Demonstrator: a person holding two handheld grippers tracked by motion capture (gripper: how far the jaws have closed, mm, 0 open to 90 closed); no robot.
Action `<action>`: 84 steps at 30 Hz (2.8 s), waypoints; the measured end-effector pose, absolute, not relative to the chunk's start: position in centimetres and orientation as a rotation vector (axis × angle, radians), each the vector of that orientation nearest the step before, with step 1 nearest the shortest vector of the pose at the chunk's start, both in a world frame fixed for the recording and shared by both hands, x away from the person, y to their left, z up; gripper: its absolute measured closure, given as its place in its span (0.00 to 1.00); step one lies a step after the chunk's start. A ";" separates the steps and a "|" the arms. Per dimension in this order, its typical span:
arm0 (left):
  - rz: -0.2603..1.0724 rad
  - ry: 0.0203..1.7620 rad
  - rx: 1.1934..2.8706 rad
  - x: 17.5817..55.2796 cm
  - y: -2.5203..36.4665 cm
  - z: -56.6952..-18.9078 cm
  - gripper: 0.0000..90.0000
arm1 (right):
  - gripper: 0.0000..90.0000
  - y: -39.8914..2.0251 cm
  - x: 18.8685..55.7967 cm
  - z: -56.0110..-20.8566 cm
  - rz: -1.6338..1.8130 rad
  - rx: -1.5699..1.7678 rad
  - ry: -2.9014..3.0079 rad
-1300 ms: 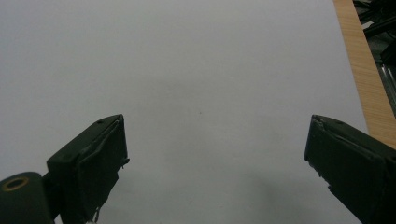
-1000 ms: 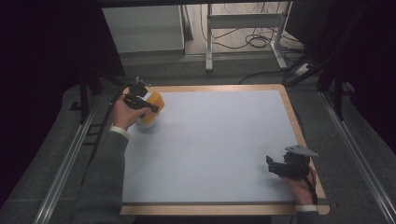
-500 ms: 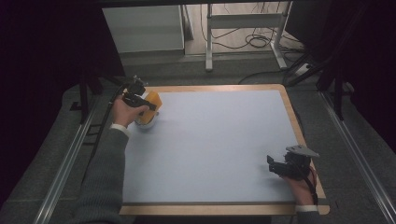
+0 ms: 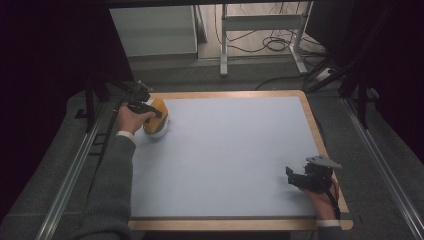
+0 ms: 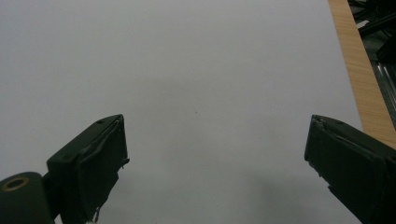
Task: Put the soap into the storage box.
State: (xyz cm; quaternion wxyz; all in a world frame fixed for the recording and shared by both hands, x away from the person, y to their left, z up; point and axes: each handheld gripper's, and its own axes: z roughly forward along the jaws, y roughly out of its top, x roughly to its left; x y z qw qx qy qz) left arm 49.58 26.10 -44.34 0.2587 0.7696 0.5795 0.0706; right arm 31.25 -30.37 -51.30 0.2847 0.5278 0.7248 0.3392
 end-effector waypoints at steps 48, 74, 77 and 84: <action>0.362 1.584 1.966 48.1 28.7 -43.5 0.25 | 0.06 -30.1 31.4 -51.6 0.890 1.404 1.961; 0.318 1.164 1.978 35.6 24.3 -44.4 0.26 | 0.06 -29.8 31.5 -51.3 0.901 1.385 1.961; 0.297 1.139 1.970 34.6 24.2 -45.2 0.24 | 0.06 -29.9 31.5 -51.3 0.904 1.386 1.958; 0.247 1.135 1.953 32.4 24.4 -47.5 0.24 | 0.06 -29.9 31.5 -51.2 0.905 1.385 1.957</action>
